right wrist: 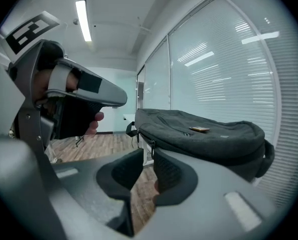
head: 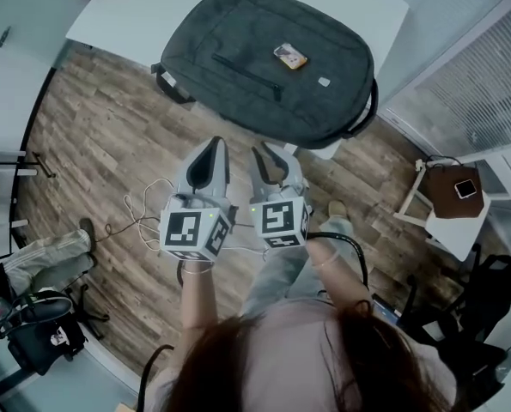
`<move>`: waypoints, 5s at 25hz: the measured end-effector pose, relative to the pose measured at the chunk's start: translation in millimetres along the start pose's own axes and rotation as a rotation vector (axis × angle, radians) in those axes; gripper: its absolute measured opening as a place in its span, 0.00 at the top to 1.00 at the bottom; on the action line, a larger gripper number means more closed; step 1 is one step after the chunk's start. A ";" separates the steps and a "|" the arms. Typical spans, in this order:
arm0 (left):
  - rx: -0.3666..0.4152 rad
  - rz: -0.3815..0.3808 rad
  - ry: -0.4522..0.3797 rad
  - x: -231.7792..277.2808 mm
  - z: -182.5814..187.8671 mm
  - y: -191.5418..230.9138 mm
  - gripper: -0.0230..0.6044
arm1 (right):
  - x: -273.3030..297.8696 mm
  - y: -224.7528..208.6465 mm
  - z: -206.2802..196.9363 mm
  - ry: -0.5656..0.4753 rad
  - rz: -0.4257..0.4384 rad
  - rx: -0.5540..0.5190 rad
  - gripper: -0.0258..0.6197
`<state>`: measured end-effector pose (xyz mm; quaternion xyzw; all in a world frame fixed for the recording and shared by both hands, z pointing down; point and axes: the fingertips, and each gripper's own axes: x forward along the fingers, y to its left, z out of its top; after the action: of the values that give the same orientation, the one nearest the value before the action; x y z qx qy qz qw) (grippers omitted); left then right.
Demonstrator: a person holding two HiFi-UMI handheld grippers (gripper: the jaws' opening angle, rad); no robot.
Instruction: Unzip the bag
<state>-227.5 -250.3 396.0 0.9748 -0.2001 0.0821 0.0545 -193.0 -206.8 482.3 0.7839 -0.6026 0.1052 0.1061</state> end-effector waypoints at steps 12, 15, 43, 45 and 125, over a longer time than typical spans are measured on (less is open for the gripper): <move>-0.005 -0.068 0.030 26.0 -20.2 7.2 0.95 | 24.5 -3.5 -16.9 -0.021 0.006 0.174 0.81; 0.009 -0.075 0.037 30.4 -22.5 7.8 0.95 | 30.8 -1.7 -17.1 -0.036 0.014 0.216 0.81; -0.008 -0.177 0.117 83.3 -31.3 4.7 0.95 | 29.0 -8.2 -0.9 -0.180 -0.025 0.388 0.94; -0.015 -0.177 0.136 87.4 -36.3 4.5 0.95 | 28.2 -7.2 -2.1 -0.171 -0.018 0.352 0.94; 0.031 0.133 0.254 103.2 -73.9 4.3 0.95 | -83.3 -128.5 -18.3 0.047 0.104 -0.065 0.94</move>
<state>-145.9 -283.3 487.5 0.9418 -0.2546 0.2113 0.0588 -90.4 -92.3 470.3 0.7452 -0.6428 0.1093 0.1400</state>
